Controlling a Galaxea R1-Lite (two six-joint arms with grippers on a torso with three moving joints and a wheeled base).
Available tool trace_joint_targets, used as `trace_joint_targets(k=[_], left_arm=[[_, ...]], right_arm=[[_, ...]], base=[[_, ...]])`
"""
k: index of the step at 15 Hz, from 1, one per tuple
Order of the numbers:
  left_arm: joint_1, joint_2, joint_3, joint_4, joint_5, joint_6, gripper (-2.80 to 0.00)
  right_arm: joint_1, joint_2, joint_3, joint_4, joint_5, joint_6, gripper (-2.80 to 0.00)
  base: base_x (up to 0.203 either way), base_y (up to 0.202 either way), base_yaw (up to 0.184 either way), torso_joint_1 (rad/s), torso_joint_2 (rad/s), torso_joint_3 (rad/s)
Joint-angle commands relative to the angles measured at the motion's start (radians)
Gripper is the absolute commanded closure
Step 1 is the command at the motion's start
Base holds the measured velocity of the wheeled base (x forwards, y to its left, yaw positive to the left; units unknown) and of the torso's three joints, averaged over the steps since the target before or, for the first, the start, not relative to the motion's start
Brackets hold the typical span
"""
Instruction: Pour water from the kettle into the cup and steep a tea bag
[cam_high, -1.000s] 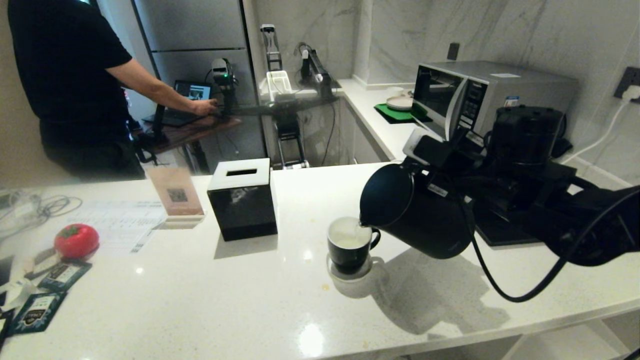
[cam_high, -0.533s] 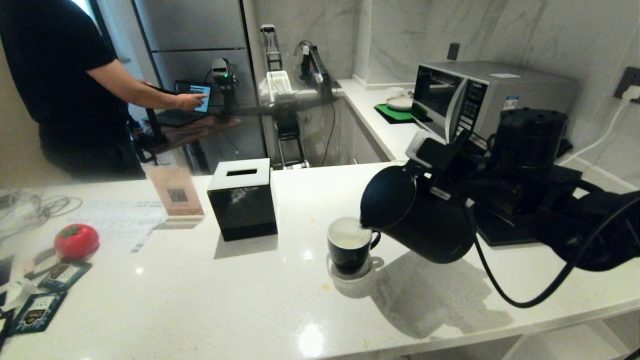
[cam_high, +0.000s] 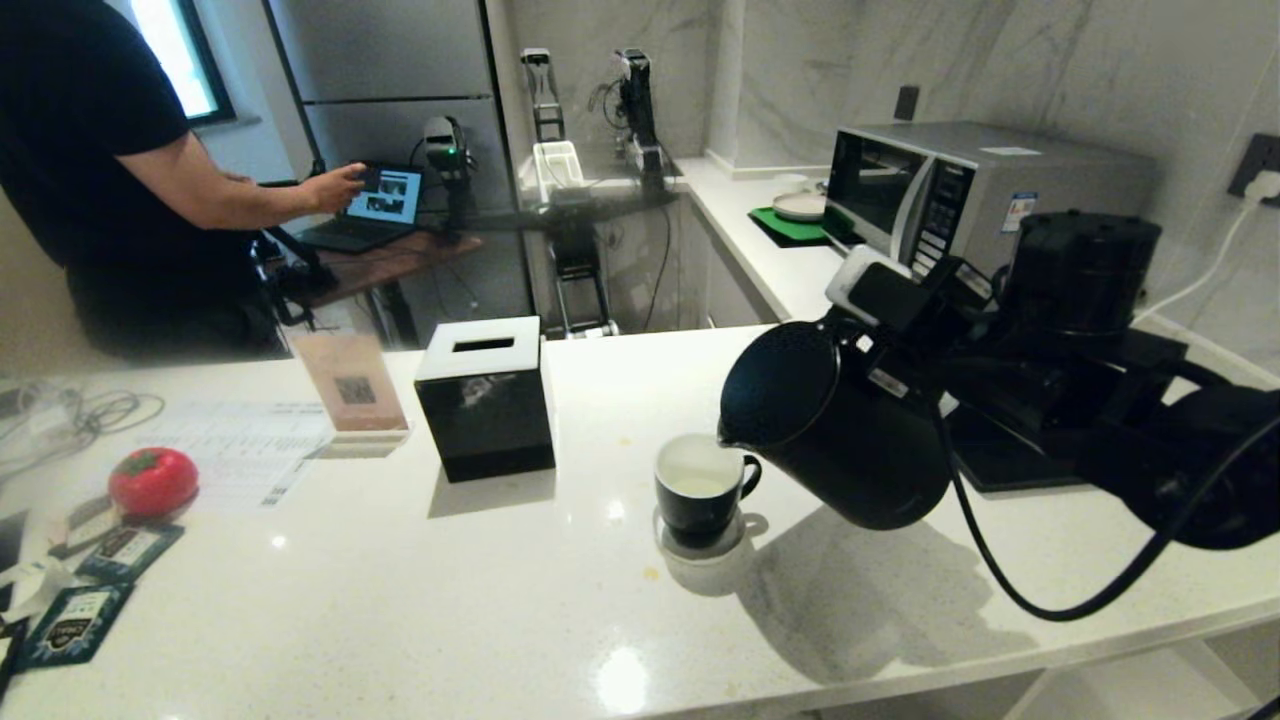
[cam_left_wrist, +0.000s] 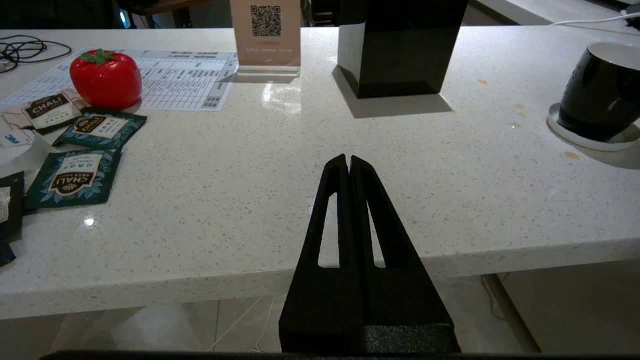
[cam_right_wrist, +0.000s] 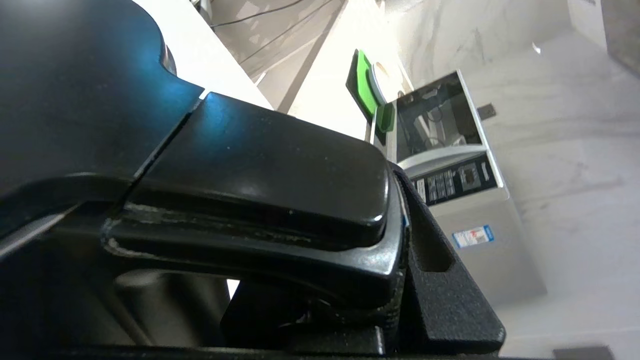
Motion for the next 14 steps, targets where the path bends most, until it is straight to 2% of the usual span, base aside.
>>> trace_joint_targets(k=[1, 3, 8, 14], left_arm=[[0.000, 0.002, 0.000, -0.001, 0.000, -0.001, 0.00], [0.000, 0.002, 0.000, -0.001, 0.000, -0.001, 0.00], [0.000, 0.002, 0.000, -0.001, 0.000, -0.001, 0.00], [0.000, 0.002, 0.000, -0.001, 0.000, -0.001, 0.00]], right_arm=[[0.000, -0.005, -0.001, -0.005, -0.008, 0.003, 0.00], [0.000, -0.009, -0.004, -0.004, -0.008, 0.013, 0.00], [0.000, -0.023, -0.008, 0.003, -0.054, 0.112, 0.00], [-0.054, -0.049, -0.004, 0.007, -0.056, 0.119, 0.00]], base=[[0.000, 0.000, 0.000, 0.000, 0.00, 0.000], [0.000, 0.000, 0.000, 0.000, 0.00, 0.000], [0.000, 0.000, 0.000, 0.000, 0.00, 0.000], [0.000, 0.000, 0.000, 0.000, 0.00, 0.000]])
